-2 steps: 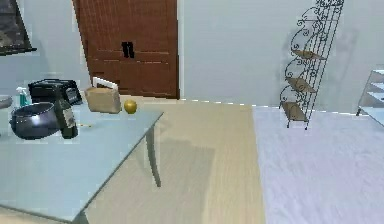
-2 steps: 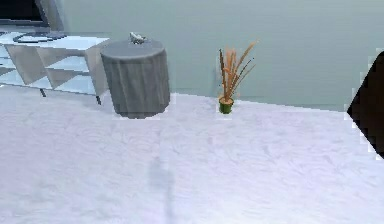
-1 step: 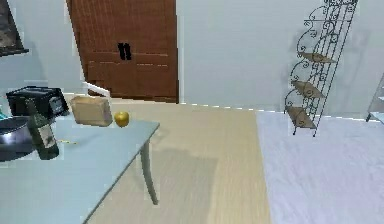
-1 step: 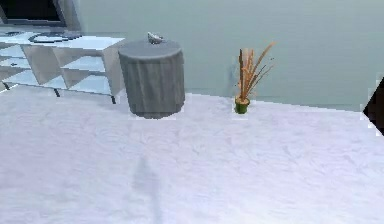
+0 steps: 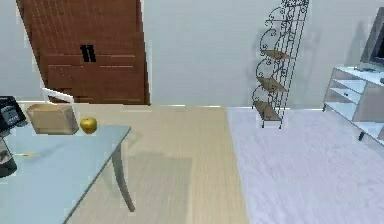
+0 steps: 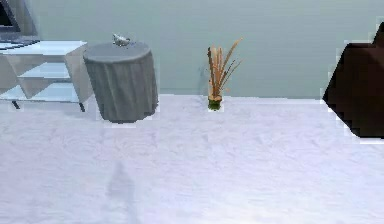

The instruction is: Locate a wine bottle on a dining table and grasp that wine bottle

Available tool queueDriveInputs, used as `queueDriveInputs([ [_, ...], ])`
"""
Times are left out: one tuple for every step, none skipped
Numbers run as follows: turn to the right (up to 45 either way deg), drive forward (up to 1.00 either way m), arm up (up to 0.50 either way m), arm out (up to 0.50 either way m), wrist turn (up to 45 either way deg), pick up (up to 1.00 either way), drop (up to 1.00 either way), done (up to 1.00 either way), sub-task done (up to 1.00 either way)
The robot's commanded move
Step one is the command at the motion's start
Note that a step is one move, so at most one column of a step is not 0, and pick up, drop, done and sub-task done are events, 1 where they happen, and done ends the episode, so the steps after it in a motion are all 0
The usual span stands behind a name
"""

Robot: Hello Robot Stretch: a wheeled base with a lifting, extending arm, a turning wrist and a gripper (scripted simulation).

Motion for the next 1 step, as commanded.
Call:
queueDriveInputs([
  [3.0,0.00,0.00,0.00,0.0,0.00,0.00,0.00,0.00],
])
